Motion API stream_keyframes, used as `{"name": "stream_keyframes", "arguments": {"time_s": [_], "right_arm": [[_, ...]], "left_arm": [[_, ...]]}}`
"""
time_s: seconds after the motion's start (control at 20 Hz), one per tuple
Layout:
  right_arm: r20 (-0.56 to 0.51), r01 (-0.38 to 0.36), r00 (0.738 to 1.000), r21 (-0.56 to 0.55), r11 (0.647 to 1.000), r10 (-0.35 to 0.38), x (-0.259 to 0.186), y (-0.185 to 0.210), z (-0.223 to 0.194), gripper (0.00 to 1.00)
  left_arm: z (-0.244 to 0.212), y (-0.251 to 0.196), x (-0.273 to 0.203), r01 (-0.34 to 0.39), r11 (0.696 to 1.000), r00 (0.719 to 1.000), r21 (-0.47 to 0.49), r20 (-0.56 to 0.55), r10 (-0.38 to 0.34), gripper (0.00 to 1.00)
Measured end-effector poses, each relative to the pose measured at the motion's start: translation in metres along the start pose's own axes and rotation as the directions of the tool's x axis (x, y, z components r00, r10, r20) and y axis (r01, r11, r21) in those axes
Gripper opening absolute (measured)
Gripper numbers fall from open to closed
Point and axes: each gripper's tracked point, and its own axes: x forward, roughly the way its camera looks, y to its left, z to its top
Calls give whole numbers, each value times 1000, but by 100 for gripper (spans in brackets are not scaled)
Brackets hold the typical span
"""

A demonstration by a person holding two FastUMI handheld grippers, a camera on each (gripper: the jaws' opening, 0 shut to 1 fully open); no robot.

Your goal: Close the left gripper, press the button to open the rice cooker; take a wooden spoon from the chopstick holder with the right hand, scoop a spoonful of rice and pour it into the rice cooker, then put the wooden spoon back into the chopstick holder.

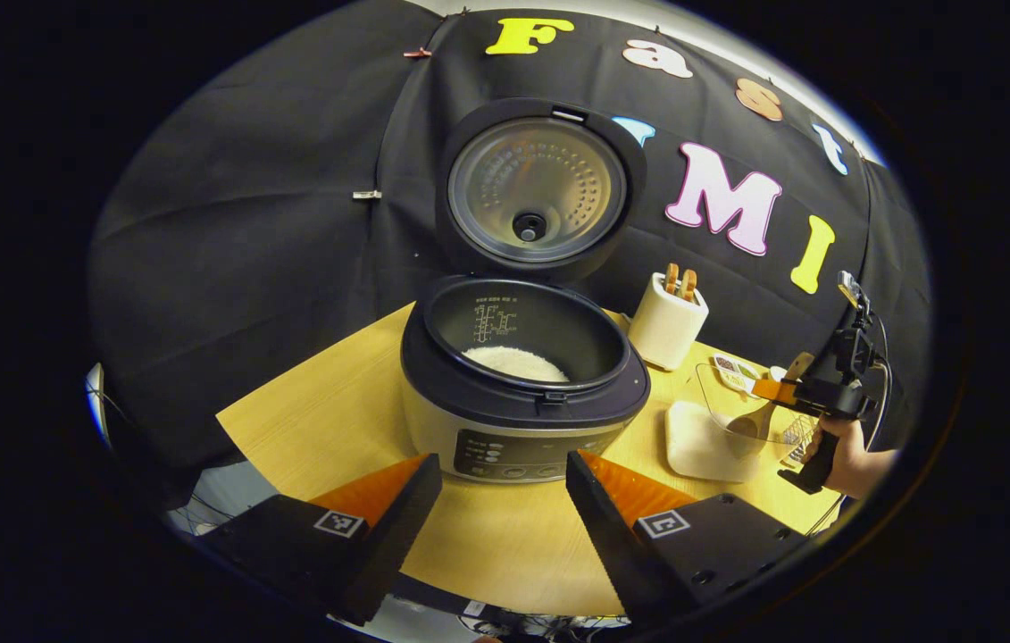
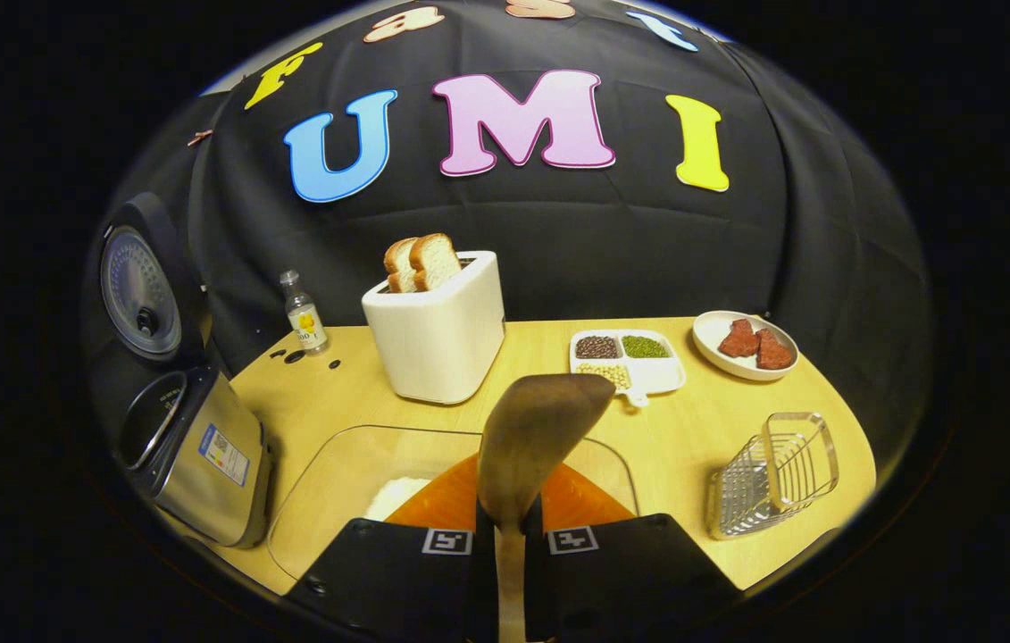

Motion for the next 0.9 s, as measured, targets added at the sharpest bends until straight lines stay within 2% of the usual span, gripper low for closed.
{"name": "stream_keyframes", "arguments": {"time_s": [0.25,0.55,0.7,0.9], "right_arm": [[-50,-54,997,121,991,61,2,41,-11,16],[-92,-55,993,188,981,73,4,66,-14,16],[-133,-39,988,307,951,84,6,65,-17,16],[-169,-16,980,446,895,102,1,60,-15,16]], "left_arm": [[-6,14,-6,-20,999,1000,-31,-8,20,95],[-3,29,-11,-39,998,999,-55,-3,39,95],[-2,34,-11,-44,997,999,-65,0,44,95],[5,34,-11,-37,997,999,-62,8,38,95]]}}
